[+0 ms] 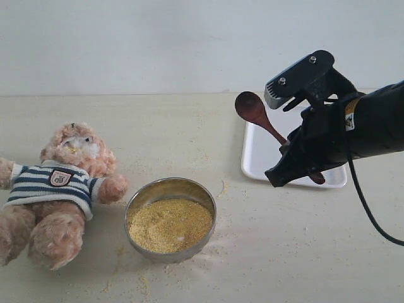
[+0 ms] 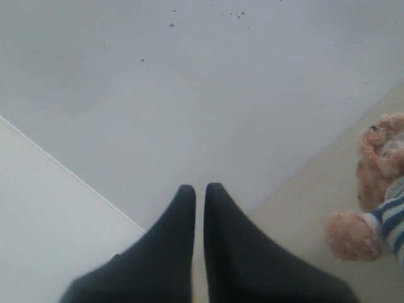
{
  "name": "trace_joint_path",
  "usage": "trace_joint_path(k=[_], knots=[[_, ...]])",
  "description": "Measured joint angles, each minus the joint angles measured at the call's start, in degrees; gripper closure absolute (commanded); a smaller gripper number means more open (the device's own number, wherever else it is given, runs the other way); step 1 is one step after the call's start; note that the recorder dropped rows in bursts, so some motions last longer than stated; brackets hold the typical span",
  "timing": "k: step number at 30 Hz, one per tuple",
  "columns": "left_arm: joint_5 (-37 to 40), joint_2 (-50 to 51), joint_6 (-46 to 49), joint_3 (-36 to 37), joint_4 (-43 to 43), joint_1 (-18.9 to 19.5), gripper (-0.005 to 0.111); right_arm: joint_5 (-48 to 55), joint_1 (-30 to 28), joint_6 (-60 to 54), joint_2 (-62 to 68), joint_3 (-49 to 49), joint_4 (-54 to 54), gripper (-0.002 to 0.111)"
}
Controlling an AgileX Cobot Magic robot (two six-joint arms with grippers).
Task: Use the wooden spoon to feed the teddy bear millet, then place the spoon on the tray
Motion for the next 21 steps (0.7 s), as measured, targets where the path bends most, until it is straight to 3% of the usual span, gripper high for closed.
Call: trace_joint_path(k=[8,10,13,17,21], knots=[[0.1,0.0,0.0,0.0,-0.7,0.0,0.102,0.8,0.0,0.1,0.0,0.0,0.0,0.108],[1.3,0.0,-1.9,0.0,-5.3,0.0,0.102,0.6,0.0,0.1,0.0,0.0,0.0,0.108],[2.6,0.0,-10.9,0.0,-19.2,0.0,0.102,-0.5,0.0,0.1,0.0,0.0,0.0,0.108],[2.6,0.0,-13.7,0.0,-22.7,0.0,0.102,-0.5,0.0,0.3,0.0,0.0,0.0,0.108],[8.0,0.0,-14.3,0.0,-23.1,0.0,0.102,-0.4,0.0,0.5,0.0,0.0,0.0,0.108]])
